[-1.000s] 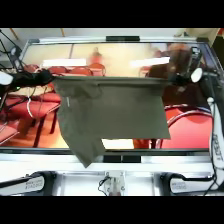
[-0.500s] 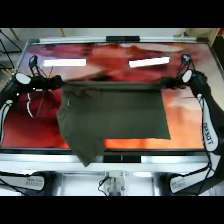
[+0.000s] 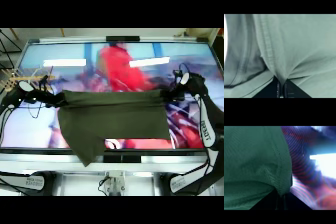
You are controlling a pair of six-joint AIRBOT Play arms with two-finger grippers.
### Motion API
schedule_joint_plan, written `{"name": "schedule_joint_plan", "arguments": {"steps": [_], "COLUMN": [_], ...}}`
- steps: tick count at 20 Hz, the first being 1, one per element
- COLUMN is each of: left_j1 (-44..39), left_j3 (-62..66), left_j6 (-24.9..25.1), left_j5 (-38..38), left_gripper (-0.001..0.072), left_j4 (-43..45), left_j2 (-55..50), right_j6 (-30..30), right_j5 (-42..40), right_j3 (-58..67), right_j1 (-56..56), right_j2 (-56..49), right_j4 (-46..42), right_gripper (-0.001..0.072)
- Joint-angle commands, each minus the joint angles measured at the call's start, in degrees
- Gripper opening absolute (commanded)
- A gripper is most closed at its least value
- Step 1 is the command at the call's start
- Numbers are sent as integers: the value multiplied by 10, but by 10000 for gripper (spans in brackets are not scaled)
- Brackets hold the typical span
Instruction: Fold the shirts.
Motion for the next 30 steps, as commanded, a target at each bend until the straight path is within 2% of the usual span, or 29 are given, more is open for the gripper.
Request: {"name": "schedule_joint_plan", "arguments": {"steps": [1,4,5,6,7,8,11,14,17,21,23,30], "left_j1": [6,-3,-3,0,6,18,62,99,106,106,106,81], "left_j3": [-10,-10,-10,-8,-1,11,44,1,-179,-392,-444,-507], "left_j6": [-9,-16,-28,-28,-30,-32,-32,-12,12,28,28,26], "left_j5": [-14,-14,-16,-27,-49,-81,-188,-252,-230,-175,-142,-46], "left_gripper": [36,37,46,163,356,470,465,465,461,442,444,443], "left_j4": [7,6,6,6,6,6,6,19,16,11,-12,-62], "left_j2": [-4,-18,-20,-20,-18,-16,11,81,187,316,349,348], "right_j6": [-1,5,5,3,-6,-13,-27,-26,-30,-43,-43,-45], "right_j5": [19,29,37,48,64,82,158,207,214,194,194,186], "right_j3": [1,-2,-2,-1,-1,-1,-1,-6,-57,-125,-135,-178], "right_j1": [0,1,1,1,-2,-4,-28,-100,-157,-175,-174,-174], "right_j2": [-7,-18,-20,-17,-9,6,69,123,177,228,230,230], "right_j4": [-6,16,18,17,11,-7,-88,-43,-38,-38,-30,-16], "right_gripper": [76,81,125,282,436,463,463,463,463,463,463,463]}}
